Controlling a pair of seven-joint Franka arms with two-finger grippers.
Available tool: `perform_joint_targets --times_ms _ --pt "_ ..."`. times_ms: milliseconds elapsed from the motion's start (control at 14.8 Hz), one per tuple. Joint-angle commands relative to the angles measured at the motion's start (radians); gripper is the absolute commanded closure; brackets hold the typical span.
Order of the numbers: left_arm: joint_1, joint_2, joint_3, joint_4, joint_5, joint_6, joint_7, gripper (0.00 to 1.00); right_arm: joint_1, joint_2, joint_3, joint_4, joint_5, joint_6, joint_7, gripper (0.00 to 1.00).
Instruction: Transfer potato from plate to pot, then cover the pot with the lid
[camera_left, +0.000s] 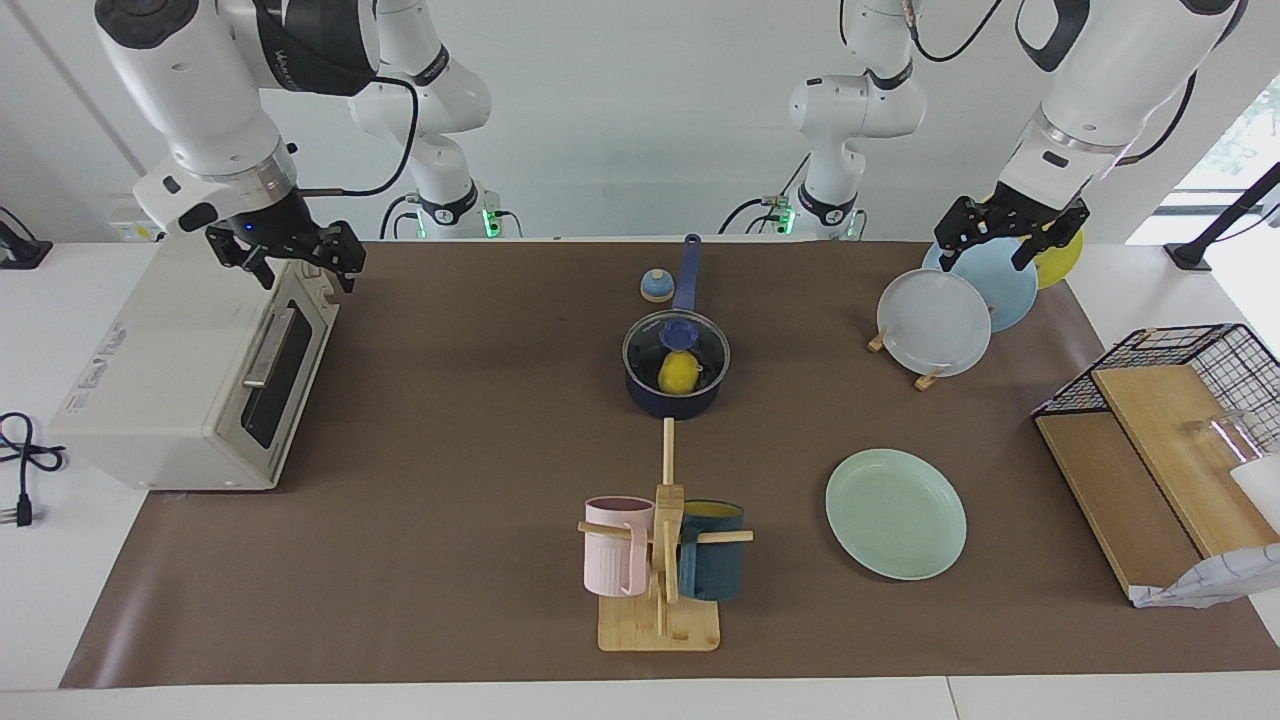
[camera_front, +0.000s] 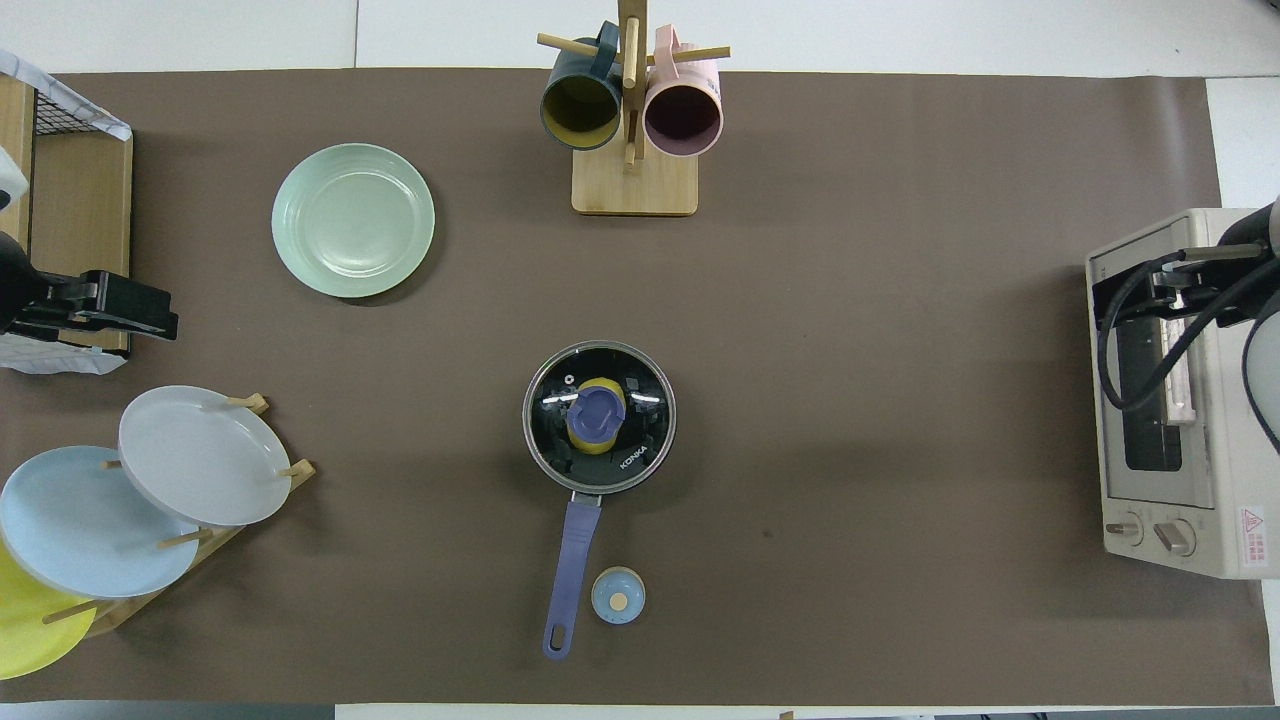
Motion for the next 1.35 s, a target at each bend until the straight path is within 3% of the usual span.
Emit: perform_joint_targets --times_ms 0,1280 --pt "-0.004 -0.027 0.006 -0.026 -0.007 -0.006 -0.009 0.00 -0.031 -0.012 0.008 -0.010 0.021 0.005 -0.007 0.00" --pt "-0.004 -0.027 0.006 -0.026 -0.007 -0.006 -0.009 0.00 -0.046 -0.003 0.008 0.013 0.084 -0.019 -0.040 0.00"
